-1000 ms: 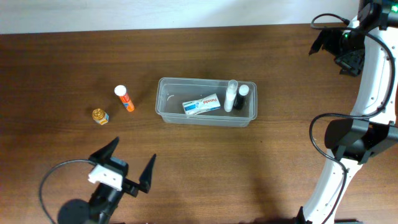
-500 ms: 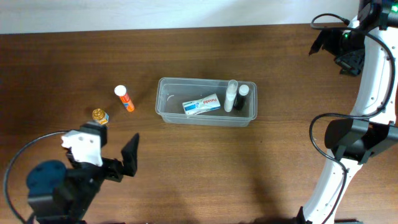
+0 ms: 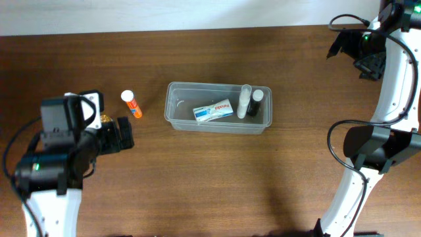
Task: Pack container
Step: 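Swing the left gripper up and over toward the gold-lidded jar, then lower the left gripper down over the gold-lidded jar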
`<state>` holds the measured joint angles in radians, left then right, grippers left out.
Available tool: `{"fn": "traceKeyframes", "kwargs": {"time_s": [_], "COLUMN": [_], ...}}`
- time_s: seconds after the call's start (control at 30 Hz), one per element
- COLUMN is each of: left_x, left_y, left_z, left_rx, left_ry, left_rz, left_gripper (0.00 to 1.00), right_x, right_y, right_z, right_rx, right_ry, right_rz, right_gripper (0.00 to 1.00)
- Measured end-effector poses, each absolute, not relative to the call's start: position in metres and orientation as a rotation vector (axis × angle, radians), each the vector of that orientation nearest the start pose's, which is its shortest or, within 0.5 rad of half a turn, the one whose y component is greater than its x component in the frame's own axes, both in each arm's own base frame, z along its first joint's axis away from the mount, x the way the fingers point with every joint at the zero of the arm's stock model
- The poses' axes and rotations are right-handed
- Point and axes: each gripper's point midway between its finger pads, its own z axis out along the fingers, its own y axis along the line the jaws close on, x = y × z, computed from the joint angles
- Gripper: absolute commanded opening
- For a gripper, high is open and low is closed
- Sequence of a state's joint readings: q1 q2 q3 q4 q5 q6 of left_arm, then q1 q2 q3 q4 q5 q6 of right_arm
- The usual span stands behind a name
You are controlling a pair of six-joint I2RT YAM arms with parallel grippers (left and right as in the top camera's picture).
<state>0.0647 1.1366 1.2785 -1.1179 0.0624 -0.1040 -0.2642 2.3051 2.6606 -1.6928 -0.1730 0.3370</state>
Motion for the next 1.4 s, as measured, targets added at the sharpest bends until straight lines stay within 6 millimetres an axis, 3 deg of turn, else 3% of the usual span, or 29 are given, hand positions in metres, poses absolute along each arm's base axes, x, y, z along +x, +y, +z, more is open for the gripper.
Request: {"fn": "traceKeyframes", "kwargs": {"time_s": [0.1,0.3,0.4,0.6,0.9,1.27,1.4], "left_x": [0.287,0.290,0.290,0.298,0.320,0.338,0.339], "left_y": [0.017,0.059,0.070,0.069,0.078,0.103,0.104], "left_z": [0.231,0.207,0.198,0.175,0.121,0.124,0.144], "left_rx": [-0.301,-0.608,-0.685,-0.717,-0.762,-0.811,-0.837], "left_ry": [2.578,2.611,2.629,2.699,2.818,2.722,2.717], "left_rz": [-0.101,-0.073,-0.067,-0.122,-0.104,0.046,0.049], "left_gripper": [1.00,1.00,1.00,1.00,1.00,0.99,0.99], "right_x": [0.454,0.454,0.454,0.454,0.454,0.454,0.454], "right_y": [-0.092,-0.092,-0.092,-0.092,-0.092,-0.092,-0.092], "right_z": [0.214,0.214,0.214,0.214,0.214,0.214,0.214], "right_rx": [0.831,0.831,0.831,0.831,0.831,0.831,0.831], "right_ry": [2.782,2.782,2.782,2.782,2.782,2.782,2.782], "right_rz": [0.264,0.264,0.264,0.264,0.264,0.264,0.264], "right_gripper": [0.98,0.98,0.98,0.98,0.98,0.98,0.98]}}
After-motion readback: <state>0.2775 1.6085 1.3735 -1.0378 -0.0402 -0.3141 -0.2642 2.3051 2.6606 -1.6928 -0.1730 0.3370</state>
